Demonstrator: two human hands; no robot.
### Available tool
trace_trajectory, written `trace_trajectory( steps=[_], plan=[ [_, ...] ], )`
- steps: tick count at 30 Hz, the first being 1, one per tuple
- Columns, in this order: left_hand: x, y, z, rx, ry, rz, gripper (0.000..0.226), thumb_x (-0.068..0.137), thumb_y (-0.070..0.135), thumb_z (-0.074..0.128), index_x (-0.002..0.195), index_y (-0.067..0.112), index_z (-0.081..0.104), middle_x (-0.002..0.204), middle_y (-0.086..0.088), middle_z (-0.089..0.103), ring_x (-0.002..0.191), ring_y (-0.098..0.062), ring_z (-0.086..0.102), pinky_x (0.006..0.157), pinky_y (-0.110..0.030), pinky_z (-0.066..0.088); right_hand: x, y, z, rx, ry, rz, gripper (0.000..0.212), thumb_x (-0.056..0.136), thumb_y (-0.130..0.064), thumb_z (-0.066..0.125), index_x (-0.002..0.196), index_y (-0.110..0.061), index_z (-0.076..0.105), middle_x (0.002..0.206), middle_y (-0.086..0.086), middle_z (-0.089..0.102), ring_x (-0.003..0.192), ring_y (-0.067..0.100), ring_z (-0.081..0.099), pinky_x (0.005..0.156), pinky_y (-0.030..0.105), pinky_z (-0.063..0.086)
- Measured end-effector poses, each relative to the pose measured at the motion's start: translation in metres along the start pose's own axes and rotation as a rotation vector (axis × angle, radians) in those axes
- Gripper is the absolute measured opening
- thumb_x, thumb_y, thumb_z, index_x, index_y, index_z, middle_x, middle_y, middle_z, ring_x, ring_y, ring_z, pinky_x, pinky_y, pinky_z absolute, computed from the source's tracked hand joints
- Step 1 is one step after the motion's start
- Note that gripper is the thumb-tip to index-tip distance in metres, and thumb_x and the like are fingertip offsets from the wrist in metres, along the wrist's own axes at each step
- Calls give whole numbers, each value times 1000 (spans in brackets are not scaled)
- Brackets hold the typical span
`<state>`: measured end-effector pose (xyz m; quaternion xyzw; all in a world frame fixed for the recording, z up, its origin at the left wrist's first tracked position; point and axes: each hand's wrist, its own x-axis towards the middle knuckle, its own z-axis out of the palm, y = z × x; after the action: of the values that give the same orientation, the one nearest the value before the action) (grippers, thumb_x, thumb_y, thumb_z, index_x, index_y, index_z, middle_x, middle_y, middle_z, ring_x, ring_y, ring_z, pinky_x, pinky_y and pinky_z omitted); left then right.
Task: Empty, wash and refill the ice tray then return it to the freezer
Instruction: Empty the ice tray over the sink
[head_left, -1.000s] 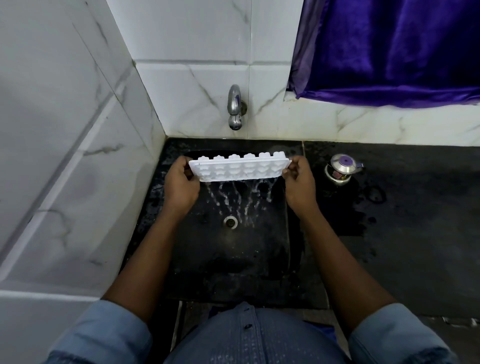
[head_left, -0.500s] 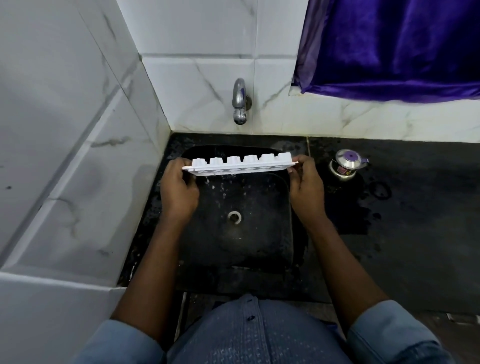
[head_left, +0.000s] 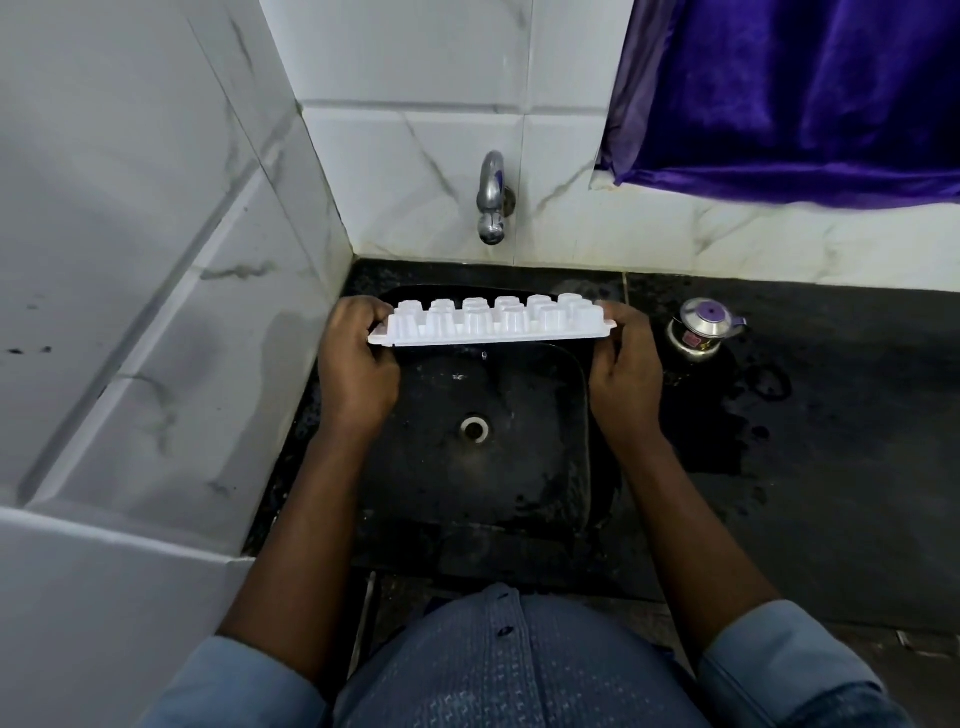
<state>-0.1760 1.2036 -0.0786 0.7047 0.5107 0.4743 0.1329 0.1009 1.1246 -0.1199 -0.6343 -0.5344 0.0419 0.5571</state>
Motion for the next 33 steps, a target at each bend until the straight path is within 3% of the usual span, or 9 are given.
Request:
trace_trajectory(
  steps=[7, 12, 17, 20, 23, 26, 28, 31, 33],
  plan=[
    [-4, -1, 0, 8, -52, 16, 39, 69, -24, 47, 96, -1, 64, 99, -15, 65, 94, -23, 59, 82, -11, 40, -3, -4, -6, -27, 3, 8, 28, 101, 1, 54, 126, -9, 59, 115, -3, 65, 102, 11, 60, 91, 20, 45],
    [-8, -3, 1, -29, -99, -57, 39, 83, -19, 54, 109, 6, 69, 109, -9, 72, 103, -22, 67, 92, -33, 53, 0, 6, -6, -137, -48, 35, 28, 102, -8, 57, 127, -22, 54, 94, -10, 62, 82, 19, 58, 86, 39, 42],
    [-9, -3, 0, -50, -90, -70, 43, 83, -22, 54, 110, 6, 71, 108, -6, 72, 103, -19, 67, 90, -9, 46, -4, 8, -7, -156, -21, -25, 23, 101, -7, 57, 123, -15, 58, 99, -2, 68, 86, 18, 58, 89, 48, 44],
    [-9, -3, 1, -63, -108, -80, 40, 85, -21, 56, 109, 7, 72, 105, -2, 72, 100, -15, 67, 87, -8, 47, -5, 13, -8, -119, -33, 27, 25, 103, -13, 56, 126, -24, 53, 100, 6, 68, 88, 33, 62, 79, 50, 50],
    [-6, -6, 3, -52, -138, -112, 36, 90, -16, 59, 110, 11, 73, 107, -1, 74, 100, -15, 69, 89, -19, 52, -3, 11, -8, -97, -42, 33, 27, 104, -13, 57, 128, -25, 52, 107, 5, 69, 93, 31, 64, 82, 48, 51],
    [-6, -6, 3, -52, -145, -149, 38, 91, -16, 57, 111, 12, 73, 106, 4, 73, 99, -13, 67, 82, -3, 43, 1, 7, -9, -57, -59, 30, 28, 103, -11, 59, 127, -24, 53, 107, 1, 71, 93, 21, 66, 81, 33, 49],
    [-5, -5, 3, -68, -149, -158, 39, 91, -16, 57, 112, 12, 73, 106, 5, 72, 99, -12, 67, 80, 1, 40, 2, 11, -7, -72, -68, 40, 27, 103, -13, 59, 129, -20, 55, 111, 5, 70, 99, 26, 66, 85, 40, 52],
    [-5, -8, 6, -172, -184, -218, 45, 91, -16, 57, 119, 15, 73, 112, 7, 74, 101, -6, 69, 89, -8, 49, 2, 16, -3, -61, -98, 93, 29, 103, -14, 57, 131, -22, 53, 114, 3, 66, 105, 28, 63, 90, 49, 53],
    [-5, -13, 12, -252, -182, -308, 48, 89, -16, 56, 119, 18, 72, 113, 6, 75, 101, -5, 71, 94, -25, 57, 6, 19, 1, -46, -138, 148, 31, 102, -13, 56, 131, -22, 54, 109, -2, 63, 103, 26, 62, 89, 47, 53]
  ],
)
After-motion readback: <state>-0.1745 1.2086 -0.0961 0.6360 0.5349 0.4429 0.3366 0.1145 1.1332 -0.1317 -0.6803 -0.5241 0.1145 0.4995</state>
